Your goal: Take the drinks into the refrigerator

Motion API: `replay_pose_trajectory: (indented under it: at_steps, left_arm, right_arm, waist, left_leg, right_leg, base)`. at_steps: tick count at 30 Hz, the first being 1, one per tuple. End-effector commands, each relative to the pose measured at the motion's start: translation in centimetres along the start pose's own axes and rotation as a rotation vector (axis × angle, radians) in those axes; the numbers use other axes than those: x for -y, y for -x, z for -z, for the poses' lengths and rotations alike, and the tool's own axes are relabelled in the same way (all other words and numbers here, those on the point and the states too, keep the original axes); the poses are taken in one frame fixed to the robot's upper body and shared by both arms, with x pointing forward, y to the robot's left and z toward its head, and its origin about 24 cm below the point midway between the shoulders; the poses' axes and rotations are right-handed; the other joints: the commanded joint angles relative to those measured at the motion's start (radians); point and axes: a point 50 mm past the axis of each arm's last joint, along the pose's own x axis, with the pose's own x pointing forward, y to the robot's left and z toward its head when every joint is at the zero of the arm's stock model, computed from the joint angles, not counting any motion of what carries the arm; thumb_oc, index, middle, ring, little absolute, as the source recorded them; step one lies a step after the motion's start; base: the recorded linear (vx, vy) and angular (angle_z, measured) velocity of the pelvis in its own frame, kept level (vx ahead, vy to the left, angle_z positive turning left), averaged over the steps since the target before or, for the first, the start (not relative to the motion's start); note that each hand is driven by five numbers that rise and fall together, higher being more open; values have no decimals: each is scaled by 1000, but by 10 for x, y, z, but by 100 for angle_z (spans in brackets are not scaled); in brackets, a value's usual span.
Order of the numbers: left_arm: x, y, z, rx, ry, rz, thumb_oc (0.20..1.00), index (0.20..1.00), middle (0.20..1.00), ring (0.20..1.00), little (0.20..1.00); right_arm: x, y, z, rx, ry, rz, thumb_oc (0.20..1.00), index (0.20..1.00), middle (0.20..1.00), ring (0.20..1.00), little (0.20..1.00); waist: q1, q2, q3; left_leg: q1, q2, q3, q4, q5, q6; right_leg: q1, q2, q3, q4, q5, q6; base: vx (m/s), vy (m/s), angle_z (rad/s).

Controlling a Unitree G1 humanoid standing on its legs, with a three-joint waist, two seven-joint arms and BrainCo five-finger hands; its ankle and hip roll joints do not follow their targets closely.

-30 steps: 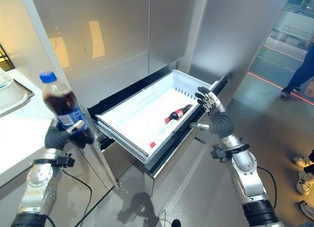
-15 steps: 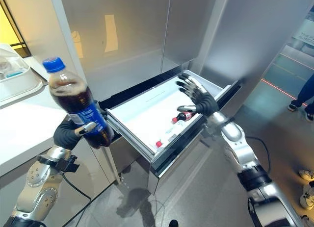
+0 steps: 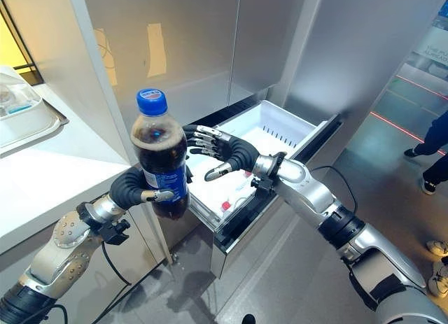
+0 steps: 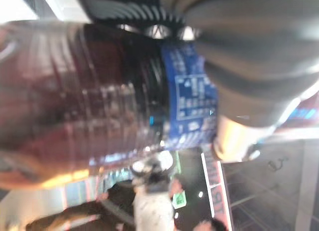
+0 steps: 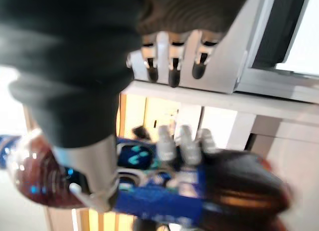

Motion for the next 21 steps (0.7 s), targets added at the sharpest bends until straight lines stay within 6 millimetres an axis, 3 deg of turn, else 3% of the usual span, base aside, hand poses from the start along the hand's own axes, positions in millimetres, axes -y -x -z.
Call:
replay_pose_trajectory:
  at_steps: [1, 7, 21]
  left_arm:
    - [6, -26, -41, 231, -71, 92, 200, 200, 200, 200, 200]
    - [7, -29, -33, 197, -68, 92, 200, 200, 200, 200, 200]
    - [14, -30, -16, 131, -33, 115, 200, 200, 200, 200, 200]
  right_arm:
    - [-3, -20, -29, 125, -7, -53, 1000, 1000, 1000, 1000, 1000]
    - [-22, -28, -19, 135, -87, -121, 1000, 1000, 1000, 1000, 1000]
    - [-36, -45, -24, 206, -146, -157, 1000, 1000, 1000, 1000, 1000]
  waist:
    - [0, 34, -30]
    - [-4, 38, -25]
    - [1, 40, -24]
  left_leg:
    - [-31, -84, -40, 1, -41, 101]
    - [-33, -86, -34, 1, -42, 104]
    - [-29, -89, -26, 1, -46, 109]
  right_leg:
    - [61, -6, -38, 116, -130, 25]
    - [59, -9, -35, 116, -128, 27]
    - [60, -9, -22, 106, -122, 29]
  base:
    - [0, 0, 0]
    - [3, 1, -1]
    - [5, 0, -3]
